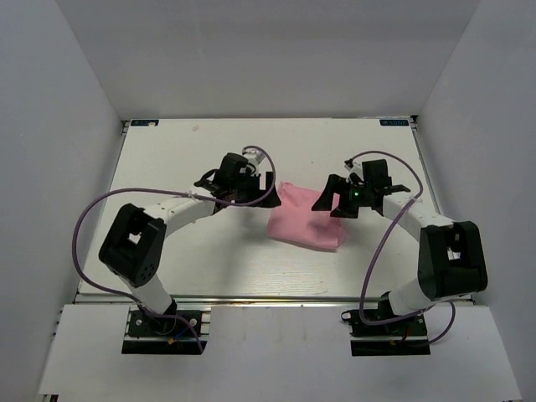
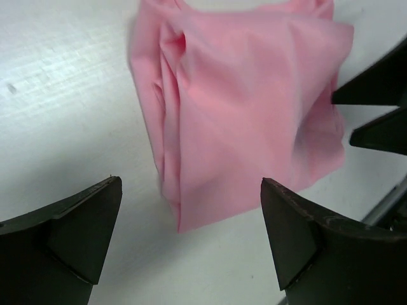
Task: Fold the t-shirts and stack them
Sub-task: Smooth out wrinkles on the folded tshirt
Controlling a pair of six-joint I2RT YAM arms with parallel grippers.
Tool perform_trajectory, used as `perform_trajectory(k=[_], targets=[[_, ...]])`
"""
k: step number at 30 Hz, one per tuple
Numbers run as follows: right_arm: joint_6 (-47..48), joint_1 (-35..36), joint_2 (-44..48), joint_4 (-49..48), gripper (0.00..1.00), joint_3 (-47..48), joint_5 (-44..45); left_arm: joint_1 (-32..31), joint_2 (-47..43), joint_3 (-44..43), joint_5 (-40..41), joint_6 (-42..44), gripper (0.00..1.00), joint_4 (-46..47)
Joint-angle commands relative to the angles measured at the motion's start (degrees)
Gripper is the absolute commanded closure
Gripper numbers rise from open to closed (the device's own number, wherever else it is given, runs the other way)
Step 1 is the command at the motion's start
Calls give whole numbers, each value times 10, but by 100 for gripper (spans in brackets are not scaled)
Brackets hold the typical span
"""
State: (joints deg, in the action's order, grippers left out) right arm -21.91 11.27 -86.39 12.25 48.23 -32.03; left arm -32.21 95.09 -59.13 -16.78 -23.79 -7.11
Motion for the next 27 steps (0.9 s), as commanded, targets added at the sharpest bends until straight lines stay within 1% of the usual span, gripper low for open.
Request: perform_trajectory(k=[1,2,3,4,5,7,10,12,13,14,15,17,18,20,21,22,23,25,26,27], targets=[[19,-4,28,35,10,51,56,0,33,-71,58,18,0,-43],[14,-5,32,38,10,61,71,0,48,-108,66,31,0,-59],[10,-7,32,47,10,72,128,-5,62,-125,66,38,0,-59],[-17,-6,32,67,10,78,148,-5,76,-140,66,44,0,-59],[-23,-10,31,75,10,92,194,-5,103,-164,59,53,0,-59],[-47,-12,25,101,10,98,227,-5,128,-187,59,59,3,-59],[-56,-20,16,114,10,100,274,-10,175,-232,59,66,14,-73],[-59,-26,7,116,10,100,277,-10,193,-259,59,73,22,-81],[-59,-30,3,114,14,100,277,-10,207,-265,53,73,23,-81],[-57,-31,-8,111,14,99,277,-10,213,-270,53,73,23,-81],[-57,-31,-12,107,16,98,278,-10,213,-270,47,73,27,-81],[-52,-34,-26,80,21,94,270,-10,227,-275,46,73,30,-66],[-52,-35,-36,75,22,95,265,-10,236,-282,40,73,40,-66],[-52,-38,-53,53,24,102,254,-10,242,-292,39,73,46,-66],[-54,-38,-68,46,24,103,250,-10,250,-300,39,73,52,-66],[-54,-38,-75,31,27,106,248,-10,255,-300,39,67,60,-66],[-54,-38,-78,26,33,107,243,-10,255,-305,39,67,62,-66],[-52,-38,-104,10,36,117,232,-10,255,-305,39,67,69,-60],[-48,-41,-106,7,47,124,220,-15,255,-305,32,67,75,-52],[-47,-37,-115,-3,61,124,218,-15,255,-305,32,67,83,-52]])
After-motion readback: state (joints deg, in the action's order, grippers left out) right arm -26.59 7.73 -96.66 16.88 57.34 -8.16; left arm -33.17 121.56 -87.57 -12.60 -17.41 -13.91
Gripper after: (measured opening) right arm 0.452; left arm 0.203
